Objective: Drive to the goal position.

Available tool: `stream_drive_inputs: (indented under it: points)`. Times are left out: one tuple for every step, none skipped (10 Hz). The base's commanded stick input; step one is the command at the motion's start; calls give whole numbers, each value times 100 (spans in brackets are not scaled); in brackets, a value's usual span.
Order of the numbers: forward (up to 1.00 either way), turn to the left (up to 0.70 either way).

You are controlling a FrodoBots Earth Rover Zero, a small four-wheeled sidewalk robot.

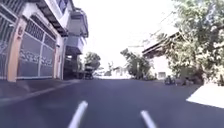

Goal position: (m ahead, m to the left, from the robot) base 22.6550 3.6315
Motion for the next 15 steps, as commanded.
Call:
stream_drive_inputs:
  points:
    - [100, 0]
    - [100, 0]
    - [100, 0]
    - [100, 0]
    - [100, 0]
    - [100, 0]
    - [100, 0]
    - [100, 0]
    - [100, 0]
    - [100, 0]
    - [100, 0]
    - [100, 0]
    - [100, 0]
    - [100, 0]
    - [100, 0]
